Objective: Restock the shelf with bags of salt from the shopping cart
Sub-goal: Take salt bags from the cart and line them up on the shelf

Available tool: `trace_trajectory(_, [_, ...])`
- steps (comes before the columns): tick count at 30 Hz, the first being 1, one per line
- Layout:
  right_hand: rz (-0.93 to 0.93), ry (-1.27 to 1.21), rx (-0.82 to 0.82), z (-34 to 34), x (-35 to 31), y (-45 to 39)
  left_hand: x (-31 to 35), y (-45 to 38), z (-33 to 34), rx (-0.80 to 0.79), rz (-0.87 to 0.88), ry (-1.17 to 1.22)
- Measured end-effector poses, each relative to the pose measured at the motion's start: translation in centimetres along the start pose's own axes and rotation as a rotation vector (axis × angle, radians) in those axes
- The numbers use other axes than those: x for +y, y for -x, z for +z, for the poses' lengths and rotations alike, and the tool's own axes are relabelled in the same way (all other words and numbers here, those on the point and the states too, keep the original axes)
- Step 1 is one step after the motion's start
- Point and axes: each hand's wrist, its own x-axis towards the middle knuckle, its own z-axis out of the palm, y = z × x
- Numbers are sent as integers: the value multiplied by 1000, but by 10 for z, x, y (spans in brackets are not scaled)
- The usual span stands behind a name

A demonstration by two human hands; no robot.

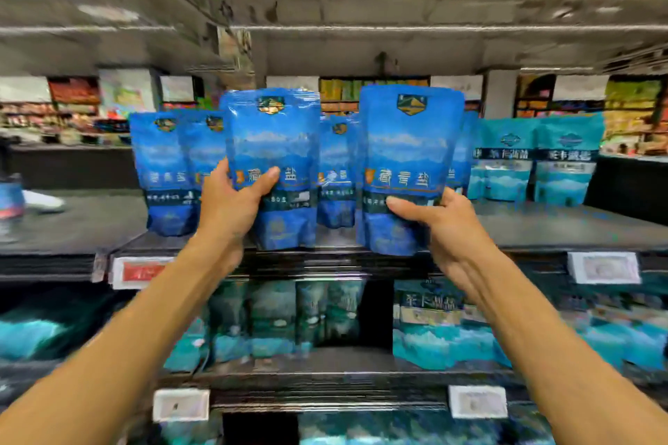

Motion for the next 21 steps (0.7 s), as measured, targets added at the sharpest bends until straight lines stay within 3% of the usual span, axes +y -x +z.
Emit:
trace_trajectory(4, [79,17,-26,39,18,-44,-18,-35,0,48,-19,-93])
trace_trajectory(8, [84,200,-33,54,46,-60,-46,-44,-7,13,-81,-308])
trace_trajectory(14, [-53,1070,59,30,53,-62,-41,-42,-30,-155,25,-1017])
trace_trajectory(17, [-91,1081,55,30,57,-65,-37,-38,-33,-218,47,-1213])
trace_trajectory(21, [-129,1014,77,35,61,-74,-39,-42,-32,-180,138,-1314])
